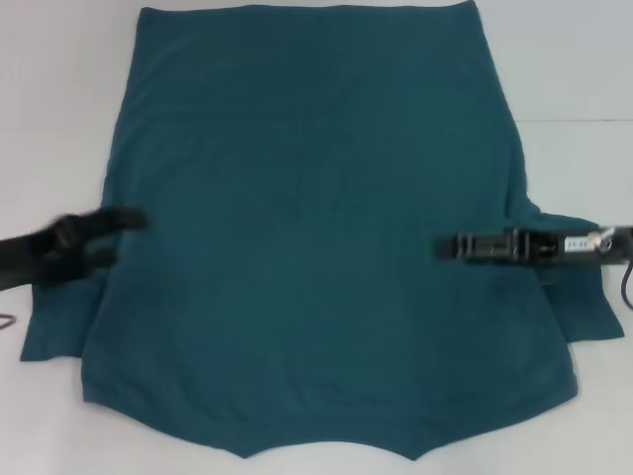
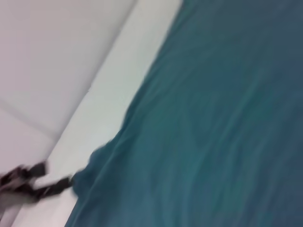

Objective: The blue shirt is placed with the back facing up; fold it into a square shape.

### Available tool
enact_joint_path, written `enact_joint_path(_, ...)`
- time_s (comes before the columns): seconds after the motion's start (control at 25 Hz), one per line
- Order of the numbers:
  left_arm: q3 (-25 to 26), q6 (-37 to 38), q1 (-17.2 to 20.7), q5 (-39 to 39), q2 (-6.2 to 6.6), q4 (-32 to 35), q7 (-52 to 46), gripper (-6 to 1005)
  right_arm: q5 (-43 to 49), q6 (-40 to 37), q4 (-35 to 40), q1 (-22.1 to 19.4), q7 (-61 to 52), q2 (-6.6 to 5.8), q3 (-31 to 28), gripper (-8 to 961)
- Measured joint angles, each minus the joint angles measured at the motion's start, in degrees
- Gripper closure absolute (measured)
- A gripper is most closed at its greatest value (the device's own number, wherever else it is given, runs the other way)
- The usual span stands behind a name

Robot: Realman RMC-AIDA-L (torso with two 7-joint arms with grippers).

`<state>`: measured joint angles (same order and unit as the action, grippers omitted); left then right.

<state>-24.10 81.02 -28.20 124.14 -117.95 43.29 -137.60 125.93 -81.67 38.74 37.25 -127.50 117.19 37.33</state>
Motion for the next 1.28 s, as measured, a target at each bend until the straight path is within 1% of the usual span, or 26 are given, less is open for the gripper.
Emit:
enact_joint_path(0.04,2.1,-0.9,0.4,-0.1,0.11,-0.3,-2.1,66,0.0,1.3,-0.2,0.1,-1.9,-0.18,-0.1,70)
enact_joint_path(0.12,5.5,-2.0,1.1,-0.1,0.21,-0.7,-2.9,66,-0.1,3.5,-0.4,0.4,-5.0,-0.57,-0.1,70)
enact_joint_path(0.2,7.9,-3.5,1.8,0.0,0.36,-1.0,-2.8,67,-0.1,5.8,-1.4,1.0,-7.5,-1.57,-0.2,71)
enact_joint_path(0.24,8.3,-4.6,2.3,0.1,0.44,-1.1,-2.9,69,-0.1,6.6,-2.0,1.3,-8.1,-2.05,-0.2,71)
enact_joint_path(0.4,8.9,-8.6,3.5,0.4,0.58,-1.2,-3.5,74,-0.2,8.9,-6.2,2.9,-9.5,-4.62,-0.8,71)
enact_joint_path(0.48,8.9,-9.9,3.6,0.5,0.59,-1.4,-3.5,76,-0.2,9.5,-7.6,3.5,-9.8,-5.43,-1.1,71)
enact_joint_path(0.56,8.8,-11.5,3.6,0.5,0.61,-2.2,-3.1,79,-0.2,9.6,-8.1,3.8,-10.0,-5.69,-1.4,71)
enact_joint_path(0.72,8.1,-13.7,3.3,0.5,0.62,-3.7,-2.5,84,-0.2,9.5,-8.3,4.0,-10.1,-5.74,-1.7,71)
enact_joint_path(1.08,7.3,-16.3,1.8,0.6,1.24,-7.4,1.2,96,-0.2,9.3,-8.3,3.7,-10.1,-5.79,-1.7,71)
enact_joint_path(1.28,6.8,-17.5,1.6,0.6,1.30,-8.2,1.6,102,-0.2,9.1,-8.3,3.5,-9.9,-5.82,-1.7,71)
